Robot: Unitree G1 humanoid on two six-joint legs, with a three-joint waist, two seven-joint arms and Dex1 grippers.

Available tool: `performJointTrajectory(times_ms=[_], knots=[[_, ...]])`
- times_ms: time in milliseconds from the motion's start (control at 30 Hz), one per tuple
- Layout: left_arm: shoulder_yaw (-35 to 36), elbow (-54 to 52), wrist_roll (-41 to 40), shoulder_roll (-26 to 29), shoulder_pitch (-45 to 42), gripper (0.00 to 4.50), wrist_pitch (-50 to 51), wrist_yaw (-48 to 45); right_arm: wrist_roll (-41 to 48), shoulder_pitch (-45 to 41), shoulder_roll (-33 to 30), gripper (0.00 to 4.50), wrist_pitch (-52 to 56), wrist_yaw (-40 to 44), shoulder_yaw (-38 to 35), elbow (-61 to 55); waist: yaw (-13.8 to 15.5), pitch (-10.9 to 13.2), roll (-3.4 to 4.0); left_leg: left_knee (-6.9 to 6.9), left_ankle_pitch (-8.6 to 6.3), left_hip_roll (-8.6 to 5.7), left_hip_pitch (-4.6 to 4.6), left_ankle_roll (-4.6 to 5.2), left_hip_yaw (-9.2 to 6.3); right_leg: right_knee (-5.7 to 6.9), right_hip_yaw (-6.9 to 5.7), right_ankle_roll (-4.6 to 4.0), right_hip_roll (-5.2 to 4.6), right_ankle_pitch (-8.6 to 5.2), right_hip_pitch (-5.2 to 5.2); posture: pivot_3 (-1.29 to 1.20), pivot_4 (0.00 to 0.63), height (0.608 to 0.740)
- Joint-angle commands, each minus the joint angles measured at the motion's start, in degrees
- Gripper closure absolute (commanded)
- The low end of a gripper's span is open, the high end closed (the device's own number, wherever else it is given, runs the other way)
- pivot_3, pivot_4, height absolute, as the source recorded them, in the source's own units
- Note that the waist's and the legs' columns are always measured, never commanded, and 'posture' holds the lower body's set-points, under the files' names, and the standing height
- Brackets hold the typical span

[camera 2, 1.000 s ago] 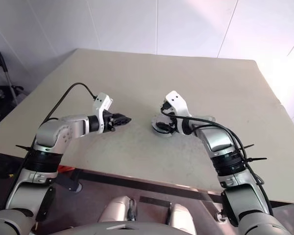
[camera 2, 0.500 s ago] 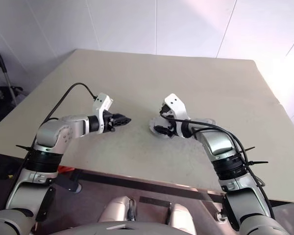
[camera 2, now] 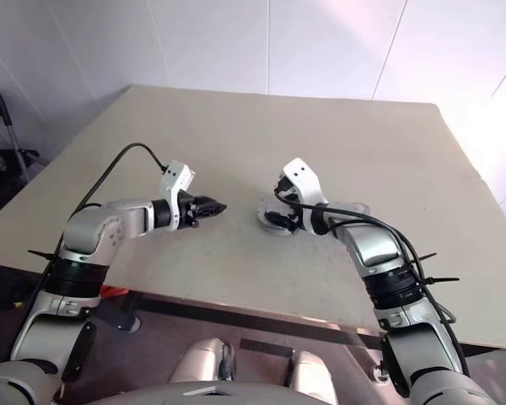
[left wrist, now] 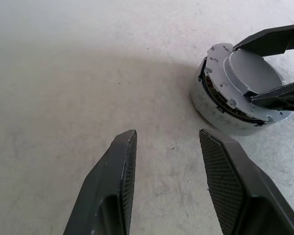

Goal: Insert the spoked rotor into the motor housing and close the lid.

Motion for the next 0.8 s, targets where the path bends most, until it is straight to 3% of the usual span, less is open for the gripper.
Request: performJointTrajectory(times_ms=[33, 800], knots=[[0.06, -1.62, -0.06, 0.03, -0.53, 2.37, -0.20, -0.11, 0.72, -1.72, -0.19, 1.33, -2.31, 0.13, -2.20, -2.91, 0.00, 0.00, 0.00, 0.00, 0.00, 0.00, -0.02, 0.00, 0.00, -0.01, 0.00, 0.00, 0.00, 0.00, -0.01, 0.00, 0.000, 0.740], [0.49, -1.59, -0.41, 0.04, -0.61, 2.37, -0.11, -0.38, -4.08, -0.12, -2.17, 1.33, -2.98, 0.33, 2.24, 1.68, 0.01, 0.00, 0.00, 0.00, -0.03, 0.00, 0.05, 0.05, 0.00, -0.04, 0.00, 0.00, 0.00, 0.00, 0.06, 0.00, 0.000, 0.740]])
